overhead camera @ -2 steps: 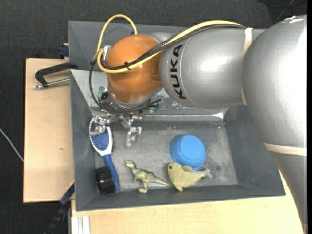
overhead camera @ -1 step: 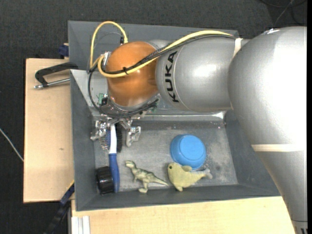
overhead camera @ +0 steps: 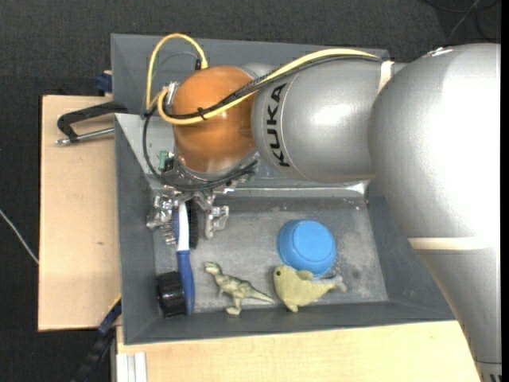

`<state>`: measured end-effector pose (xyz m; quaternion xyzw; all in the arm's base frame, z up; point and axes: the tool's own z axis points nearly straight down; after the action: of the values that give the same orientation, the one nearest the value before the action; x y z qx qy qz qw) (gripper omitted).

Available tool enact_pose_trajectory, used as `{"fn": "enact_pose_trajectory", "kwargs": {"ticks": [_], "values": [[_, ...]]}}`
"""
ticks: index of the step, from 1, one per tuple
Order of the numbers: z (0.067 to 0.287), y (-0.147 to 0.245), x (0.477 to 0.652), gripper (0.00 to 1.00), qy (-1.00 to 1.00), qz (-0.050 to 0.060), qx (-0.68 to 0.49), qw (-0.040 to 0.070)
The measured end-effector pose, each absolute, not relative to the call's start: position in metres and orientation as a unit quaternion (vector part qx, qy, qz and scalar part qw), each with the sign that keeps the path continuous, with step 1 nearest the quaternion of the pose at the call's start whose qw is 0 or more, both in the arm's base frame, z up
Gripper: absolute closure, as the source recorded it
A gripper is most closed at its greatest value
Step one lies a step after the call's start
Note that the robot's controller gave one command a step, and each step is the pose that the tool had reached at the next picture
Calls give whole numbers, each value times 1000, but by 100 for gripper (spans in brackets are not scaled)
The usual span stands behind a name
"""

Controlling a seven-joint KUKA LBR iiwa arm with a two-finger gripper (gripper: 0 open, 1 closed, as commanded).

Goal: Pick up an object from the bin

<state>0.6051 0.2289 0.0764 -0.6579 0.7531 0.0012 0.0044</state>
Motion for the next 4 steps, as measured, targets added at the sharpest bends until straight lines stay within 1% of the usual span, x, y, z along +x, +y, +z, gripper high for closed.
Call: {"fn": "enact_pose_trajectory", "kwargs": {"ticks": [1,2,3,4], "values": [[77,228,606,100,753,1,-658,3],[99,229,607,100,754,0,-657,3],[165,231,608,100,755,-1,-656,6],[170,232,609,100,756,1,-655,4]]}}
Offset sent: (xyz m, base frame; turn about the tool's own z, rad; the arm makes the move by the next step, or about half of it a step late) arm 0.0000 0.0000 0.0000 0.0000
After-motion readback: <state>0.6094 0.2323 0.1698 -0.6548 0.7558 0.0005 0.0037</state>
